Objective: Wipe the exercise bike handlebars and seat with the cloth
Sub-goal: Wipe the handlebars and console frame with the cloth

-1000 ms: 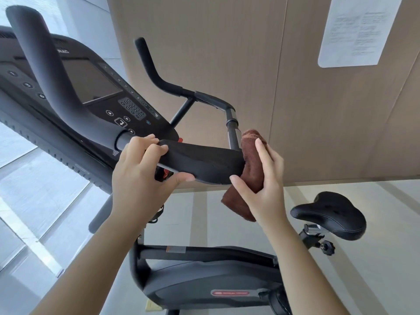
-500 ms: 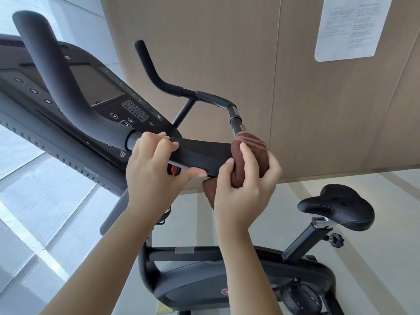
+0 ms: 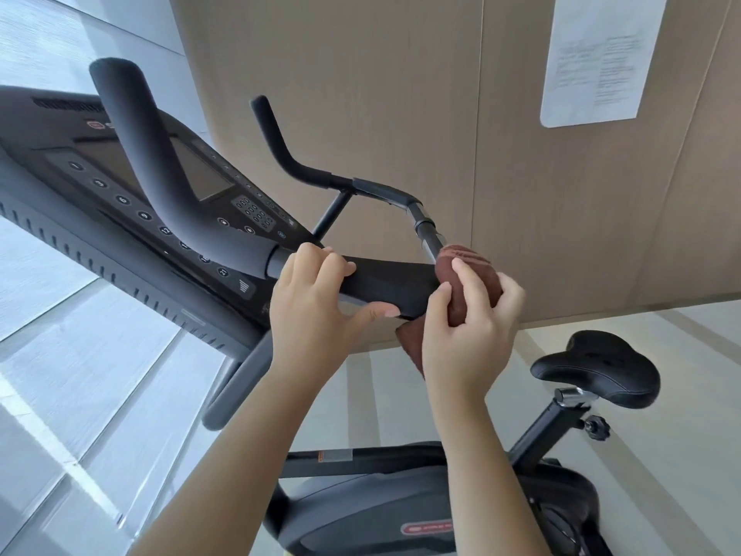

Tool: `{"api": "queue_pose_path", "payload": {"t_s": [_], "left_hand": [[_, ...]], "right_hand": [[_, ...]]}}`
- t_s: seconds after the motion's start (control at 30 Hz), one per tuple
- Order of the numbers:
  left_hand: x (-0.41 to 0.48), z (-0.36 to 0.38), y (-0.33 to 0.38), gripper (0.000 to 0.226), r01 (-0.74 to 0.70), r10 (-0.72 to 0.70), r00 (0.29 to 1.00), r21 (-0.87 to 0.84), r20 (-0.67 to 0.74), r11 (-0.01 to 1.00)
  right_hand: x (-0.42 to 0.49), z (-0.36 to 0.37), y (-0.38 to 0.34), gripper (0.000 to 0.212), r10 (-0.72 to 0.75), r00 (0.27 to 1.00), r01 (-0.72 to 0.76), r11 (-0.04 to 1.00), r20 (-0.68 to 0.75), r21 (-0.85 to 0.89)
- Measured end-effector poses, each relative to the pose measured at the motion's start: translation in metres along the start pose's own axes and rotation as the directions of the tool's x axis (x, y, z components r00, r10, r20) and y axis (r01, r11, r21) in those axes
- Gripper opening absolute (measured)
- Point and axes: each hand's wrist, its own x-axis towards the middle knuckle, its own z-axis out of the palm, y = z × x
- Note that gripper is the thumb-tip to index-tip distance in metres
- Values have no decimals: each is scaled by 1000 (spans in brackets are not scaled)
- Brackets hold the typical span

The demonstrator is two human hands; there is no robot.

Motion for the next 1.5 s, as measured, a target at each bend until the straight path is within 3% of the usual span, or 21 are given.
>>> {"api": "queue_pose_path", "payload": {"t_s": [0.1, 0.27, 0.37, 0.53, 0.7, 0.8, 0.9, 1.1, 1.33, 1.5], "left_hand": [[1, -3, -1, 72, -7, 7, 1000, -29, 5, 1000], [2, -6, -1, 68, -8, 8, 1000, -19, 9, 1000], [0, -4, 0, 70, 11, -11, 1000, -24, 6, 1000], [0, 1, -4, 72, 14, -14, 1000, -10, -28, 1000], [2, 4, -7, 71, 8, -8, 999, -21, -37, 1000], [1, 3, -8, 72, 4, -4, 1000, -12, -19, 1000], [0, 3, -7, 72, 8, -8, 1000, -1, -21, 1000], [1, -1, -6, 69, -15, 14, 1000, -25, -18, 1000], [2, -9, -28, 46, -97, 103, 993, -105, 54, 990], [-3, -7, -39, 39, -131, 131, 991, -128, -11, 983]], "right_hand": [[-9, 7, -13, 27, 28, 995, -26, 1000, -91, 14], [-1, -1, 12, 28, -166, 985, 170, 973, -37, 156], [-1, 8, 16, 29, -53, 987, 92, 962, -151, 259], [-13, 28, 5, 31, 90, 931, 51, 928, -353, 369], [-22, 38, -7, 29, 100, 924, 41, 934, -369, 354], [-14, 23, 9, 25, -137, 950, 195, 963, -280, 189], [3, 9, 25, 24, -358, 929, 368, 922, -98, 122], [19, -4, 26, 25, -395, 915, 382, 915, 86, 132], [34, -12, 9, 28, -497, 807, 515, 857, 320, 32], [36, -12, -5, 28, -496, 772, 523, 851, 398, 47]]}}
